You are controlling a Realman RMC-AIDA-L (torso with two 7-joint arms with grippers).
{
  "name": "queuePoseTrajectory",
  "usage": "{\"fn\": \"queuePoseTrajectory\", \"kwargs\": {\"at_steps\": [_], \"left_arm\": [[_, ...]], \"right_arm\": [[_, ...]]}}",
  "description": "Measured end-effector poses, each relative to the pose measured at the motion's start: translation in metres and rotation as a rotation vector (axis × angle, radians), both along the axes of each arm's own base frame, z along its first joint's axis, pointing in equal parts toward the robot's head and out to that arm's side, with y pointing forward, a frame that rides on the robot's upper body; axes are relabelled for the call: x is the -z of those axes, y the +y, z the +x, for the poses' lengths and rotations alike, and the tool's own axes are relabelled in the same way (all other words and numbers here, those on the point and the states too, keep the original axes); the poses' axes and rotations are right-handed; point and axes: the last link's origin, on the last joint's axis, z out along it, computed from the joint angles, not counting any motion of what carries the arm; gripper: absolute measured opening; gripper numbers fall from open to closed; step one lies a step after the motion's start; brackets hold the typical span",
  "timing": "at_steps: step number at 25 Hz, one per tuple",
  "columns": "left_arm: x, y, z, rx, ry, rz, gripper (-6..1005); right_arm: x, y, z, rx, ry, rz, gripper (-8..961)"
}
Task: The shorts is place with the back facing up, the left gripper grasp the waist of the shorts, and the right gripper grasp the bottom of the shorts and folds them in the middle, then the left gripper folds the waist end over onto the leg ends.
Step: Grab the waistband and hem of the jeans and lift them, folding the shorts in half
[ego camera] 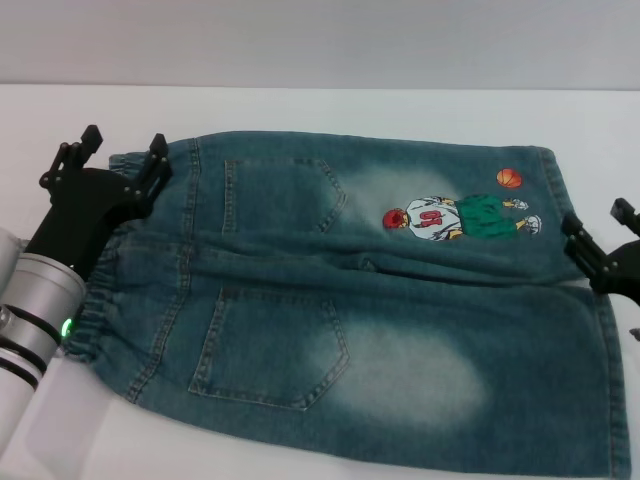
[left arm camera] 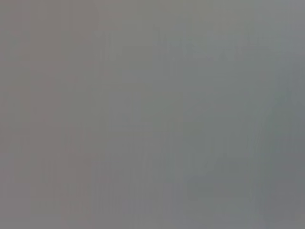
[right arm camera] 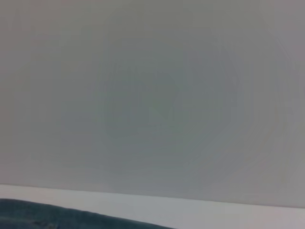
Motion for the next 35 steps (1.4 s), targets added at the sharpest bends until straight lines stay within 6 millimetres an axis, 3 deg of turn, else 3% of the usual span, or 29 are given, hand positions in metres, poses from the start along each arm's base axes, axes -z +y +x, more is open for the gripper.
{"fn": "queuePoseTrajectory", "kwargs": {"at_steps": [8, 14, 23, 24, 30, 35], "left_arm": [[-0.003, -0.001, 0.011, -0.005, -0.027, -0.004, 786], [-0.014, 0.001, 0.034, -0.052, -0.057, -0.086, 786], [-0.032, 0.013, 0.058, -0.177, -0.033, -0.232, 785], [-0.033, 0.015, 0.068, -0.191, 0.005, -0.273, 785], [-0.036, 0.014, 0.08, -0.173, 0.04, -0.263, 785], [-0.037, 0.015, 0.075, -0.191, 0.04, -0.262, 785]], "right_arm": [[-0.012, 0.007, -0.016, 0.082, -0.02, 0.001, 611], [-0.029, 0.015, -0.03, 0.219, 0.041, 0.006, 611], [-0.058, 0.013, -0.081, 0.374, 0.003, 0.058, 610], [-0.061, 0.013, -0.083, 0.403, 0.01, 0.057, 610], [-0.057, 0.025, -0.096, 0.516, -0.024, -0.081, 610], [-0.052, 0.034, -0.101, 0.547, -0.019, -0.167, 610]]}}
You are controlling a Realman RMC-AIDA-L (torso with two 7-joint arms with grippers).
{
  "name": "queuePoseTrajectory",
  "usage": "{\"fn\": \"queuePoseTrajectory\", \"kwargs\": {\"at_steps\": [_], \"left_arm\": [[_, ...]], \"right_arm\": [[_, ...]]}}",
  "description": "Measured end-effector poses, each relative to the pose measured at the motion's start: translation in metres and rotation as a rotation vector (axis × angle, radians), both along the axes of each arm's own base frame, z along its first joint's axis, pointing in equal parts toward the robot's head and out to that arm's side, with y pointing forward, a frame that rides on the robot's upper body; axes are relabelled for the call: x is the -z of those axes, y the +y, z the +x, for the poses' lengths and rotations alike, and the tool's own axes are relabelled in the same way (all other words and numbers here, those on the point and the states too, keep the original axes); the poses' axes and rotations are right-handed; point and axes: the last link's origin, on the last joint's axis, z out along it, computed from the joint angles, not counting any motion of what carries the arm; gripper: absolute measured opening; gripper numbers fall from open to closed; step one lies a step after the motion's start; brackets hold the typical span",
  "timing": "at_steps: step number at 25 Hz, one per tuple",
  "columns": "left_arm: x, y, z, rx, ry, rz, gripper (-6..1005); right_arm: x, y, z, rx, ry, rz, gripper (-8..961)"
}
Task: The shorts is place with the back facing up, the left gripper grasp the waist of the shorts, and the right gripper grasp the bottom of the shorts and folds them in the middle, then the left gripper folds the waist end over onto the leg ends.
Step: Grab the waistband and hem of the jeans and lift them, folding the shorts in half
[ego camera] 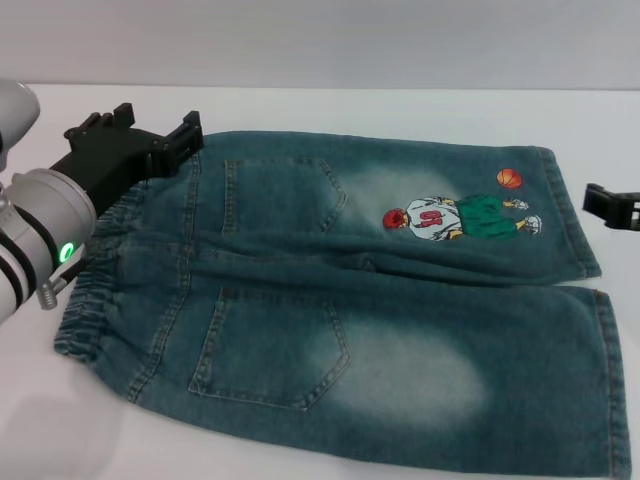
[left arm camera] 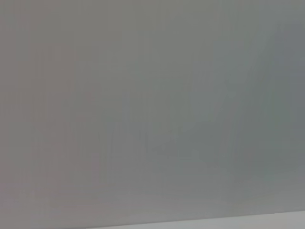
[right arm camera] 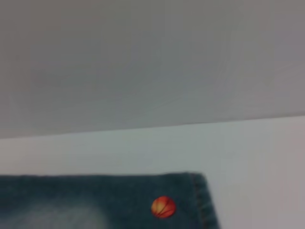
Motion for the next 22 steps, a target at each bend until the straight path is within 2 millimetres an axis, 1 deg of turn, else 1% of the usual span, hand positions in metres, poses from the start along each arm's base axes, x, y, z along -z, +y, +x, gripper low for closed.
{"fn": "queuePoseTrajectory", "kwargs": {"at_steps": [5, 11, 12, 15, 19, 22], "left_arm": [[-0.001, -0.001, -0.002, -0.017, 0.005, -0.012, 785], [-0.008, 0.0, -0.002, -0.059, 0.034, -0.059, 785], [-0.009, -0.001, -0.002, -0.061, 0.039, -0.062, 785], [-0.015, -0.002, -0.003, -0.077, 0.052, -0.071, 785], [-0.019, -0.004, -0.007, -0.112, 0.084, -0.113, 785], [-0.022, -0.006, -0.008, -0.137, 0.111, -0.149, 785]], "right_arm": [[-0.008, 0.004, -0.013, 0.016, 0.055, -0.108, 609], [-0.019, 0.003, -0.026, 0.045, 0.026, -0.205, 609], [-0.017, 0.002, -0.032, 0.038, 0.064, -0.256, 609], [-0.014, 0.001, -0.036, 0.032, 0.106, -0.288, 608], [-0.007, -0.005, -0.037, 0.047, 0.14, -0.321, 608], [-0.003, -0.013, -0.036, 0.086, 0.164, -0.377, 608]]}}
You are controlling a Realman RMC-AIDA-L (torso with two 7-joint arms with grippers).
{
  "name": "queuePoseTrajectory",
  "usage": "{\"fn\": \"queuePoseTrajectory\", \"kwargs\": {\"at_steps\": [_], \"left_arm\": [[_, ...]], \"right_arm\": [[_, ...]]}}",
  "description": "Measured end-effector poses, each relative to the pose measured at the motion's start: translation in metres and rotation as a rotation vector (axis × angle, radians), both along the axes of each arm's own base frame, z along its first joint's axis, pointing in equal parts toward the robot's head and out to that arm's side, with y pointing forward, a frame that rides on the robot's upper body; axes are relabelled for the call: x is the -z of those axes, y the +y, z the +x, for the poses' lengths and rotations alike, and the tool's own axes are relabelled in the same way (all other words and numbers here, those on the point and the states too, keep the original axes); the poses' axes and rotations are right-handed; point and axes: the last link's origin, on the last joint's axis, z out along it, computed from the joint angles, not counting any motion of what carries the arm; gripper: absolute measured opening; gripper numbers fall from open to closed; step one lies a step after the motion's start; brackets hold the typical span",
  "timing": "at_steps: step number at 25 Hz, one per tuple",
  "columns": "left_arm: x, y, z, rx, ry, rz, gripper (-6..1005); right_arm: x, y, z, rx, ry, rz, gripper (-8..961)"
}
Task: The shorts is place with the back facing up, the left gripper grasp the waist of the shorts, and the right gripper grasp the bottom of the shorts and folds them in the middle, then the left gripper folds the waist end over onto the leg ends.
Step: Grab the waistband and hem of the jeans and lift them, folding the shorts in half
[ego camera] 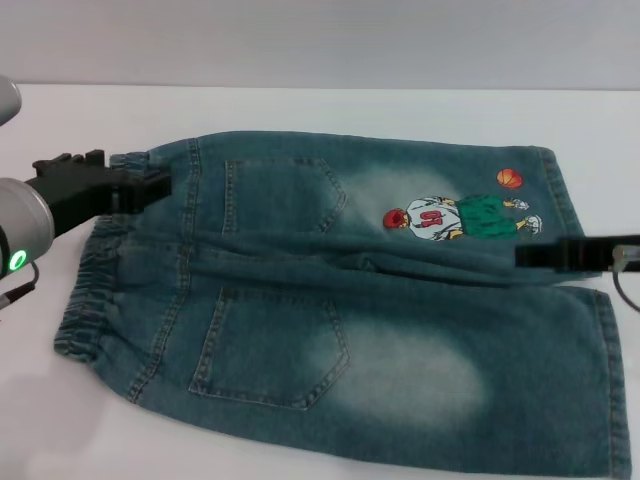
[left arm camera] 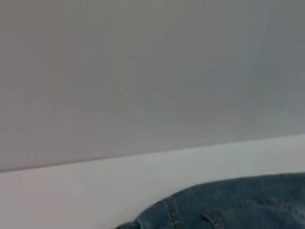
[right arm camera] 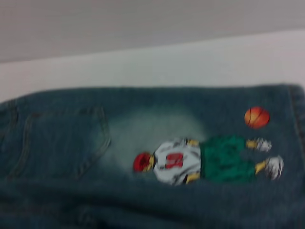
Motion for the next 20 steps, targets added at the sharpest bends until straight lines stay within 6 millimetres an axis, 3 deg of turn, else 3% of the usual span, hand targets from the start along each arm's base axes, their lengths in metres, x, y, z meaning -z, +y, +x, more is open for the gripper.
{"fn": "queuePoseTrajectory", "kwargs": {"at_steps": [10, 20], "left_arm": [[-0.014, -0.009, -0.004, -0.101, 0.084, -0.144, 785], [-0.012, -0.016, -0.013, -0.227, 0.159, -0.316, 784]], "right_arm": [[0.002, -0.016, 0.009, 0.088, 0.018, -0.037, 607], [0.001, -0.028, 0.017, 0.143, 0.001, -0.038, 607]]}}
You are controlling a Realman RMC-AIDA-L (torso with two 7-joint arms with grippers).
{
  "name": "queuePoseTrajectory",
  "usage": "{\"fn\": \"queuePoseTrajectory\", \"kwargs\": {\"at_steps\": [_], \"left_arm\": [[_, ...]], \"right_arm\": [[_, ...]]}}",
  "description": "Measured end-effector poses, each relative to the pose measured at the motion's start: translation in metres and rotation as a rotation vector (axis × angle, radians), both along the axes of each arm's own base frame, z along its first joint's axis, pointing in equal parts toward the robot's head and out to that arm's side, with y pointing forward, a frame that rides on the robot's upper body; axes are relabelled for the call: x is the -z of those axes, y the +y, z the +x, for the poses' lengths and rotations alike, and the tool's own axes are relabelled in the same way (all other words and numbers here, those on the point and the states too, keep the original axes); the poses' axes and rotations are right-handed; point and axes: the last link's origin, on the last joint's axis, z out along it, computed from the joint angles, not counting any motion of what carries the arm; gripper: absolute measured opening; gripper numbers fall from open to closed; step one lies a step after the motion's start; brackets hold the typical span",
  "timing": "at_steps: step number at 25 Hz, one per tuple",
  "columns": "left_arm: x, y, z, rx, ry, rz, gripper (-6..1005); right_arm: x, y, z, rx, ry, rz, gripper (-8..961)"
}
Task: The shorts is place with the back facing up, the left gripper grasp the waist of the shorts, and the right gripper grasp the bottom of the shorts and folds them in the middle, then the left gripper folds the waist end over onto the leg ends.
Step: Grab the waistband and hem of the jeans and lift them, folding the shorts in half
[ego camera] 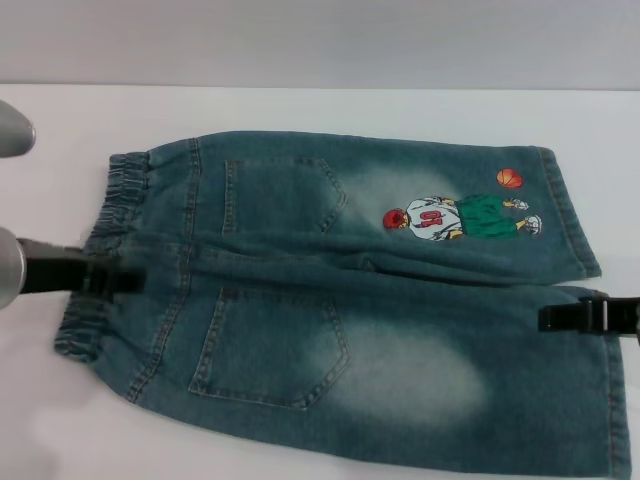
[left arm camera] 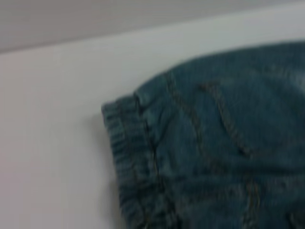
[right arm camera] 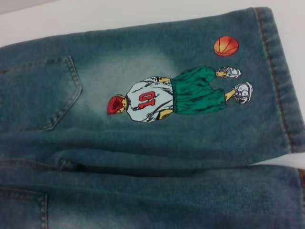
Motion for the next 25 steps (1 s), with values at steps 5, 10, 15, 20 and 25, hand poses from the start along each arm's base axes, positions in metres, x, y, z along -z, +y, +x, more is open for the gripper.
{"fn": "queuePoseTrajectory", "kwargs": {"at_steps": [5, 10, 15, 20, 25], "left_arm": [[-0.001, 0.0, -0.008, -0.064, 0.073, -0.019, 784], [-0.002, -0.001, -0.015, -0.115, 0.093, -0.029, 784], [0.001, -0.002, -0.017, -0.149, 0.098, -0.054, 784], [0.003, -0.004, -0.017, -0.174, 0.101, -0.078, 784], [0.005, -0.007, -0.02, -0.201, 0.102, -0.089, 784]], "right_arm": [[0.001, 0.0, 0.001, 0.003, -0.035, 0.012, 608], [0.003, 0.001, -0.001, 0.001, -0.049, 0.018, 608], [0.004, 0.001, -0.001, -0.002, -0.055, 0.024, 608], [0.004, 0.002, -0.002, -0.011, -0.074, 0.026, 607], [0.005, 0.003, -0.003, -0.018, -0.078, 0.022, 608]]}}
